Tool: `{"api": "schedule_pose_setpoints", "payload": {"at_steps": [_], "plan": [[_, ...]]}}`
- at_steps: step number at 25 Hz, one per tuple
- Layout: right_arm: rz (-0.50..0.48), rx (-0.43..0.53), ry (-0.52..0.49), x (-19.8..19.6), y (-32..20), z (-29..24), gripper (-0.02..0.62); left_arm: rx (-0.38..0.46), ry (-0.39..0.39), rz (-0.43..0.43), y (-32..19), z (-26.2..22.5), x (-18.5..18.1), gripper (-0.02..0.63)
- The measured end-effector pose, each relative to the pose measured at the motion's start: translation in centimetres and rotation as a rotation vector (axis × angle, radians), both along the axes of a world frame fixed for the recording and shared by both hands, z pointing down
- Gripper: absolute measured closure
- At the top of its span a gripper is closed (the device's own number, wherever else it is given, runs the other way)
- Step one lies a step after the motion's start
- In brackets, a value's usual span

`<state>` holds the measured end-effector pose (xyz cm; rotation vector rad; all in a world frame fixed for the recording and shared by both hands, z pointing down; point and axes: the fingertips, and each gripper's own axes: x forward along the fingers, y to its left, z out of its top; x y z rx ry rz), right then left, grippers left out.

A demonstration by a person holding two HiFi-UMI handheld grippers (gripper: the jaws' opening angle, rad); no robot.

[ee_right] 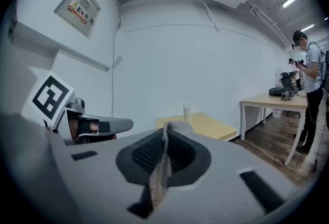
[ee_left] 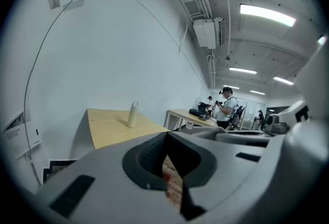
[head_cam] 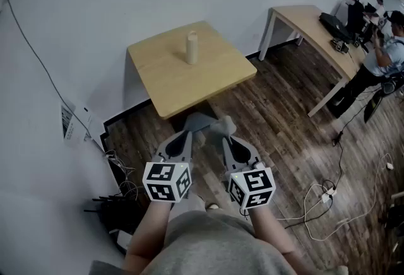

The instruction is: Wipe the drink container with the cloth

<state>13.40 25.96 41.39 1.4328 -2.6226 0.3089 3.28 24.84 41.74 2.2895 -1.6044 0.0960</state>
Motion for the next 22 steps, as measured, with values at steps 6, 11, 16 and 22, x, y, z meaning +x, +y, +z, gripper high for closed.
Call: {"api": "schedule_pose_setpoints", "payload": {"at_steps": [6,11,16,22], "plan": [[-0.005,0.005,-0.006,0.8,0.8,0.1,0.588,-0.017,-0.003,0.000,0.8,0.4,0.7,0.603],[-0.025,0.016,-0.001,1.4,1.4,0.0,0.588,-0.037,0.009,-0.015,1.5,0.6,1.6,0.603],[-0.029,0.002,-0.040,1.7,1.2,0.3,0.588,-0.039,-0.013,-0.013,1.7,1.0,1.8,0.603],[-0.022,-0.007,-0.058,1.7,-0.5,0.6,0.586,-0.038,-0.035,-0.032,0.1,1.3,0.9,0.603]]}}
